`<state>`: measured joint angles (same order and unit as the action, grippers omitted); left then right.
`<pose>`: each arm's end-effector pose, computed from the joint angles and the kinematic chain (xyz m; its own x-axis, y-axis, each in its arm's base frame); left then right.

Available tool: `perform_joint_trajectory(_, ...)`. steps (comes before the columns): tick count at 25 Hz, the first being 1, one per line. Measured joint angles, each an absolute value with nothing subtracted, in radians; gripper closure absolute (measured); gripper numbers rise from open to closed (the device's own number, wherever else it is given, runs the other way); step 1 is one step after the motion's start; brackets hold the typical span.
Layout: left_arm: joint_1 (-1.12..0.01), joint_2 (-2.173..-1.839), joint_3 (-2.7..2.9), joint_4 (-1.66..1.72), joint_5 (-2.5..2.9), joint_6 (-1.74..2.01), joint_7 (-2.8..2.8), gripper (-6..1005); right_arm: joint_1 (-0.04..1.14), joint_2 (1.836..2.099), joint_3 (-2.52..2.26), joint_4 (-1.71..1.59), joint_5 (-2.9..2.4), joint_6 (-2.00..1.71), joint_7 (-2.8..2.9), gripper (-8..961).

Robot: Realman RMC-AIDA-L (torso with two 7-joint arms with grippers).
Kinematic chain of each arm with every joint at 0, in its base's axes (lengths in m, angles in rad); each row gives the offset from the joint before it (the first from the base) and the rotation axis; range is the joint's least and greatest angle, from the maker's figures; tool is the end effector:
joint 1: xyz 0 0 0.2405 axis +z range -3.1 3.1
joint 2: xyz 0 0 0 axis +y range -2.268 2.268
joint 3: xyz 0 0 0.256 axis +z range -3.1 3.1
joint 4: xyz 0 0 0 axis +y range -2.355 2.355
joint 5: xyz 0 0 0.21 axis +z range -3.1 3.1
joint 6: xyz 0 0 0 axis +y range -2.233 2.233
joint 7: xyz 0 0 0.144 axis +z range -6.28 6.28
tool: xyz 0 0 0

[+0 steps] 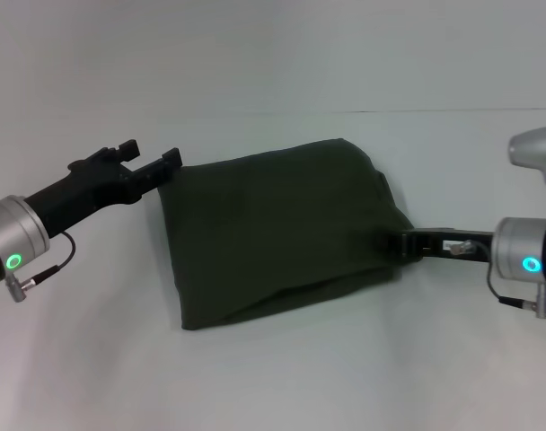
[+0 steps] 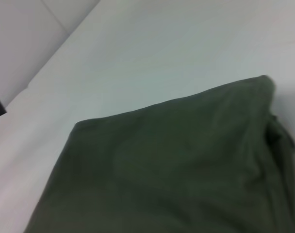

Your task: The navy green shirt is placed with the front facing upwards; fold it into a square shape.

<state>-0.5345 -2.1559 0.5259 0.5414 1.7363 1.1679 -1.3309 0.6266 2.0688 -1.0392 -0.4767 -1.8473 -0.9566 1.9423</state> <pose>-0.2852 0.3694 -0.0024 0.5460 0.3356 0.7676 0.7791 -0.5402 -0.3180 0.2738 0.3817 -0.0518 0.4614 -0.7456 -0.4808 -0.8836 -0.4346 -0.1741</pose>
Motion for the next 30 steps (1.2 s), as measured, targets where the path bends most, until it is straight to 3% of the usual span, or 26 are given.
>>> perform_joint_trajectory(12, -0.546, -2.152, 0.526, 0.545, 1.721, 1.138, -1.333, 165, 0.565, 2.048, -0.901, -0.563, -1.847, -1.064, 1.942, 945)
perform_joint_trajectory(30, -0.549, -2.152, 0.526, 0.542, 1.706, 1.124, -1.332, 184, 0.759, 2.071, -1.056, -0.425, -1.883, -0.940, 1.979, 943)
